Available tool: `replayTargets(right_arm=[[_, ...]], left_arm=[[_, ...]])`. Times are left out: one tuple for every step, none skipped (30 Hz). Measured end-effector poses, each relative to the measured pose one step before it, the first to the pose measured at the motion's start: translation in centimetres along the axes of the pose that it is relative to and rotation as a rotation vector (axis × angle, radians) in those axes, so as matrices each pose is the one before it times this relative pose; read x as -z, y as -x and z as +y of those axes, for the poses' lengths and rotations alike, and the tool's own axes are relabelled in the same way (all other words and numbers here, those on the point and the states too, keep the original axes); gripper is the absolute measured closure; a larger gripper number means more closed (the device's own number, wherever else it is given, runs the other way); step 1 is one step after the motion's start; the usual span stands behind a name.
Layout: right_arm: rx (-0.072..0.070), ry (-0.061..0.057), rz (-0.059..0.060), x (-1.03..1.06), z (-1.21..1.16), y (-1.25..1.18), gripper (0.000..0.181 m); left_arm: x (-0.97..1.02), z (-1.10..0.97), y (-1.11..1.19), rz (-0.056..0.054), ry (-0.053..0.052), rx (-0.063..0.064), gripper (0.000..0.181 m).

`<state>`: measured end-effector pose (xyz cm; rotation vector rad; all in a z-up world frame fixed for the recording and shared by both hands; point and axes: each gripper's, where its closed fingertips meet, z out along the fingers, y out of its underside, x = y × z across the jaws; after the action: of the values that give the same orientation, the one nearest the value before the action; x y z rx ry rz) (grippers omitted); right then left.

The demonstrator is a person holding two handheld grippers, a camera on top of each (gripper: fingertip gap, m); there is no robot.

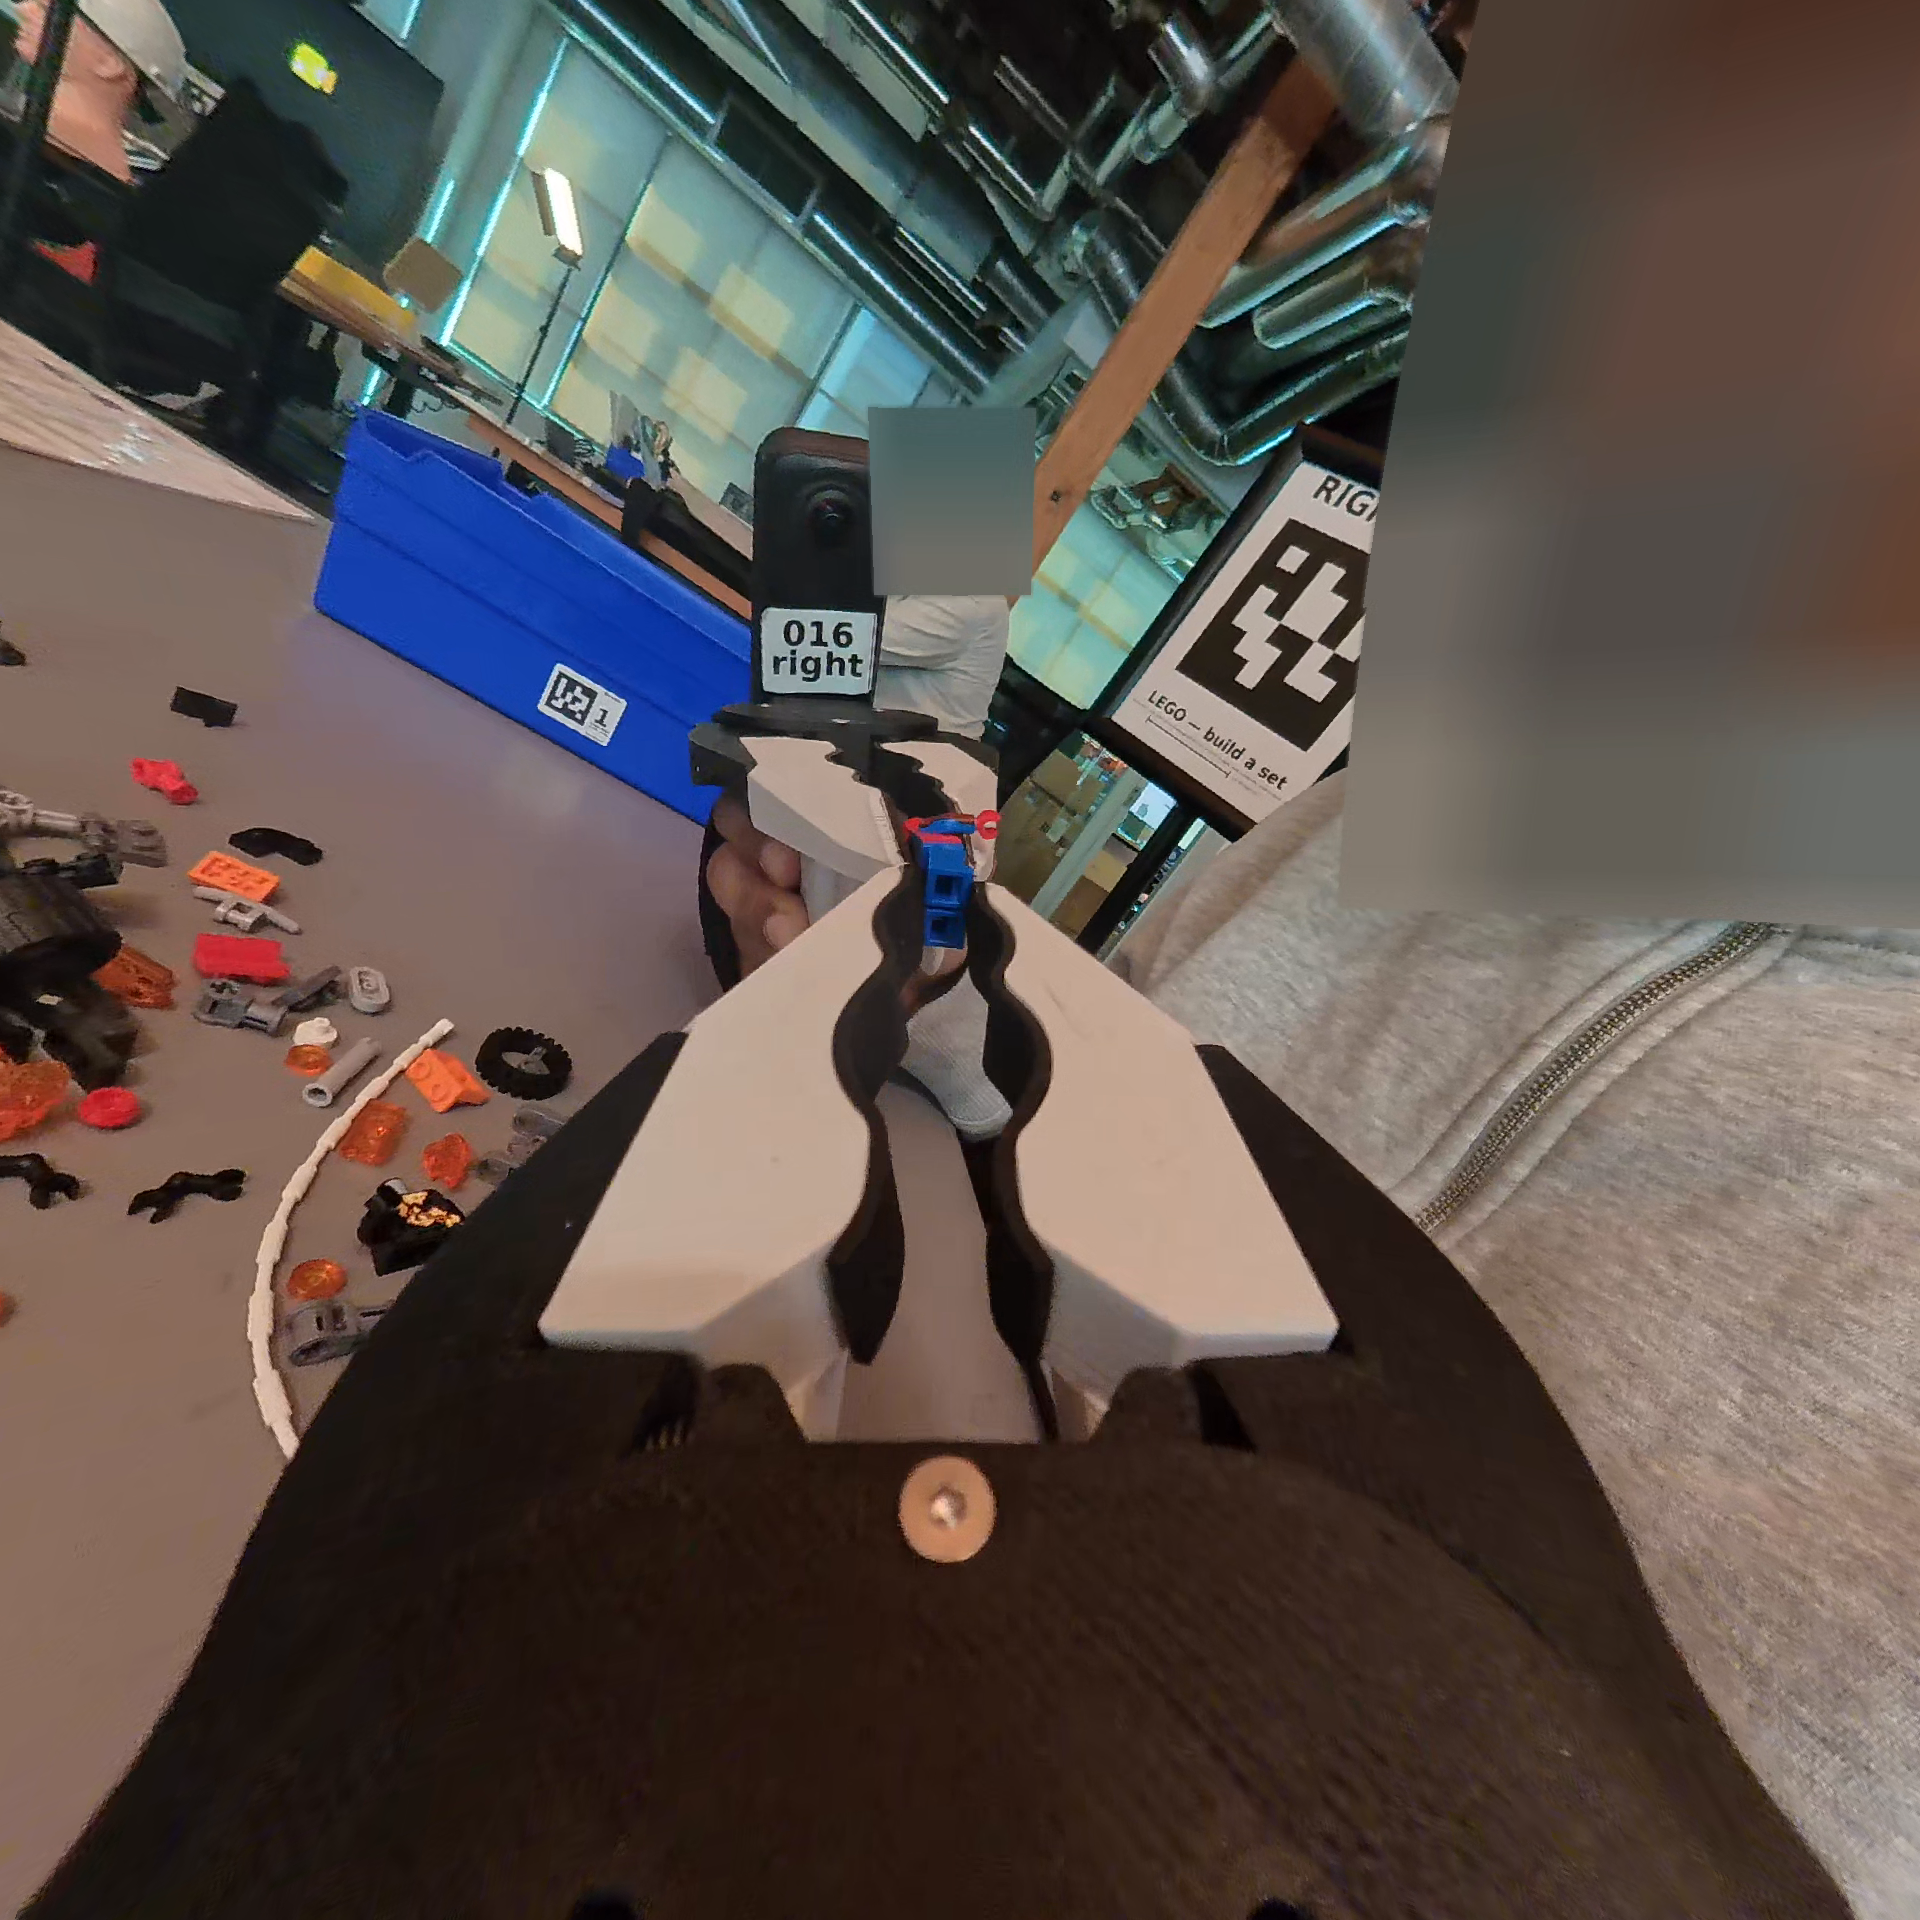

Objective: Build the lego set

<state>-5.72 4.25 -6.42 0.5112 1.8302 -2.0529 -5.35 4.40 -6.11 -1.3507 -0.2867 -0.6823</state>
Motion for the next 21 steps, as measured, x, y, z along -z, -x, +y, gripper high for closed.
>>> replayTargets(right_arm=[[0.001, 0.0, 0.0038, 0.01, -0.001, -0.06, 0.173], [0.0025, 0.0005, 0.007, 0.012, -0.003, -0.088, 0.173], [0.0049, 0.0003, 0.0097, 0.022, -0.005, -0.12, 0.173], [0.0065, 0.0008, 0.0101, 0.017, 0.008, -0.106, 0.174], [0.0068, 0.0011, 0.0099, 0.009, 0.004, -0.101, 0.173], [0.0075, 0.0015, 0.011, 0.004, 0.014, -0.113, 0.173], [0.0066, 0.0024, 0.0092, 0.0, 0.022, -0.089, 0.173], [0.0062, 0.0011, 0.0097, 0.011, 0.006, -0.108, 0.174], [0.009, 0.0015, 0.0121, 0.007, 0.002, -0.111, 0.174], [0.0093, 0.003, 0.0096, 0.009, 0.024, -0.078, 0.173], [0.0067, 0.0016, 0.0082, -0.001, 0.012, -0.067, 0.174], [0.0062, 0.0012, 0.0087, -0.004, 0.011, -0.083, 0.174], [0.0064, 0.0018, 0.0065, 0.0, 0.019, -0.054, 0.174], [0.0033, 0.0005, 0.0028, 0.008, -0.004, -0.014, 0.174], [0.0021, -0.0005, 0.0026, -0.001, -0.017, -0.024, 0.173], [0.0013, 0.0003, 0.0018, 0.005, 0.013, -0.015, 0.173], [0.0002, 0.0003, 0.0011, -0.008, 0.004, -0.015, 0.173], [0.0016, -0.0001, 0.003, 0.002, -0.002, -0.031, 0.173], [0.0026, 0.0009, 0.0029, -0.001, 0.004, -0.031, 0.173], [0.0002, 0.0003, 0.0005, 0.002, 0.005, -0.008, 0.173], [-0.0028, -0.0004, -0.0014, 0.003, 0.008, -0.001, 0.174]], left_arm=[[-0.001, -0.007, 0.038, -0.0049, -0.0003, -0.0053, 0.176], [-0.001, 0.001, 0.085, -0.0081, -0.0001, -0.0066, 0.176], [0.006, -0.002, 0.108, -0.0104, -0.0001, -0.0075, 0.176], [0.009, -0.019, 0.097, -0.0107, -0.0004, -0.0085, 0.176], [0.009, -0.012, 0.091, -0.0104, -0.0002, -0.0092, 0.176], [0.013, -0.013, 0.116, -0.0117, -0.0004, -0.0085, 0.176], [0.016, 0.004, 0.104, -0.0096, 0.0004, -0.0067, 0.176], [0.013, -0.018, 0.09, -0.0089, -0.0002, -0.0057, 0.177], [0.0, -0.008, 0.136, -0.0139, -0.0005, -0.0106, 0.176], [0.004, 0.015, 0.089, -0.0119, 0.0022, -0.0124, 0.176], [0.006, 0.003, 0.071, -0.0094, 0.0014, -0.0097, 0.176], [0.004, -0.018, 0.087, -0.0111, -0.0004, -0.01, 0.176], [0.004, 0.006, 0.068, -0.01, 0.001, -0.0106, 0.176], [0.002, 0.011, 0.006, -0.0045, 0.0012, -0.0074, 0.176], [-0.011, -0.007, 0.026, -0.0035, -0.0007, -0.0031, 0.176], [0.004, 0.0, 0.019, -0.0016, -0.0009, -0.0002, 0.176], [0.003, -0.003, 0.016, 0.0003, -0.0004, 0.0022, 0.176], [0.009, -0.017, 0.03, -0.0025, -0.0014, -0.0009, 0.176], [-0.004, 0.005, 0.04, -0.0042, 0.0002, -0.0035, 0.176], [-0.005, 0.017, 0.01, -0.0012, 0.001, -0.0019, 0.176], [0.007, -0.007, 0.001, 0.0008, -0.001, 0.0018, 0.177]])
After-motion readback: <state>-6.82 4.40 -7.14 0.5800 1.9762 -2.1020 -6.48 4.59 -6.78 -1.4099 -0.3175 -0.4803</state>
